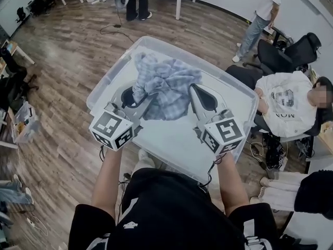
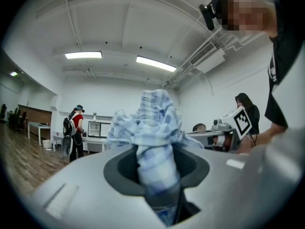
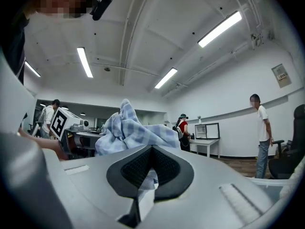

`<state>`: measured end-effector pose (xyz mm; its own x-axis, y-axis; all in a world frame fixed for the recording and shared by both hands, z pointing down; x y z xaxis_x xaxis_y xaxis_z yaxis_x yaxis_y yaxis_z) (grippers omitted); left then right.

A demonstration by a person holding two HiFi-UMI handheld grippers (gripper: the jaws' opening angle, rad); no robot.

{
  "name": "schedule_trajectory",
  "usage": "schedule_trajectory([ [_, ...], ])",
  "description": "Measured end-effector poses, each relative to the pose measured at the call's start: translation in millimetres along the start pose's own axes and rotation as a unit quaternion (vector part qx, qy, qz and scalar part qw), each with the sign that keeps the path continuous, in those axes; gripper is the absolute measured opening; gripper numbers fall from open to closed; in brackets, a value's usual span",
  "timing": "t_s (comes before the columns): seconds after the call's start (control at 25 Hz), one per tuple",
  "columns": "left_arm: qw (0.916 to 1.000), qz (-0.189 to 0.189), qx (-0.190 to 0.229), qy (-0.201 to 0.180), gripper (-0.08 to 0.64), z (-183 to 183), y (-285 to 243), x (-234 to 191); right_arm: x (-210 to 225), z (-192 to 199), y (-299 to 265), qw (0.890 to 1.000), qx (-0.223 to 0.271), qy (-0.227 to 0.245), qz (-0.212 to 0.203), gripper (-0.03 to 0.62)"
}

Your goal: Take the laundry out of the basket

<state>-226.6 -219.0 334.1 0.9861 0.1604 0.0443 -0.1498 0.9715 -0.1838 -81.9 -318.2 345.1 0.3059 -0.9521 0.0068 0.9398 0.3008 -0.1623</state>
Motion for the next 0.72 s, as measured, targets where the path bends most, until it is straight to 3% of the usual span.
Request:
schedule_trajectory([
  [0.36,0.9984,-0.052,0.022,-0.005,0.14,-6.7,72.7,-10.5,-64.3,-19.4,-22.5,0.997,0.014,0.018,-0.074,-0.002],
  [0.6,0.9979,-0.054,0.034,-0.015,0.14,2.6,112.9,-12.1,-108.4,-15.7,-25.3,0.995,0.02,0.025,-0.09,-0.002],
  [0.72,0.9978,-0.047,0.044,-0.014,0.141,-4.7,133.0,-32.5,-131.0,-30.9,-41.6,0.996,0.016,0.03,-0.084,-0.002],
])
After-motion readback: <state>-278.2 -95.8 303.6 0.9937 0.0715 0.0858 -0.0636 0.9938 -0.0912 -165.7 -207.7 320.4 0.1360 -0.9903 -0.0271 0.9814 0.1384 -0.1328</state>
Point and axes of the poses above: the fingertips, and each gripper's own axes: y backward along the fingers, x to its right, z out of its underside, the point moved 5 cm from there along y, backward along the fingers, and after that the axes turned 9 degrees about -x, right-handed, at the moved point
